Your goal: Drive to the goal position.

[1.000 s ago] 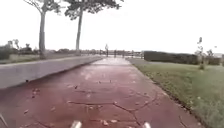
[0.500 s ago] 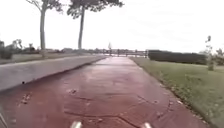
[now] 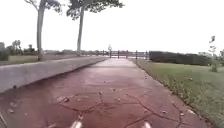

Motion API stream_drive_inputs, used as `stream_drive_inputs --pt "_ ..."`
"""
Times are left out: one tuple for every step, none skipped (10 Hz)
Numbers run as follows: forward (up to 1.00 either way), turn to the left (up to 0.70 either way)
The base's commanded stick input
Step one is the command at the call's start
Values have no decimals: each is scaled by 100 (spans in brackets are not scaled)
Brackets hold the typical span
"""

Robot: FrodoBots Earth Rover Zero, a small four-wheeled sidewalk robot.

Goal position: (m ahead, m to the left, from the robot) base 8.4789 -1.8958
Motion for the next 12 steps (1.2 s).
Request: stream_drive_inputs --pt "50 0" --pt "50 42" --pt "50 50" --pt "50 50" --pt "50 50" --pt "50 0" --pt "50 0" --pt "50 0" --pt "50 0" --pt "50 0" --pt "50 0" --pt "50 0"
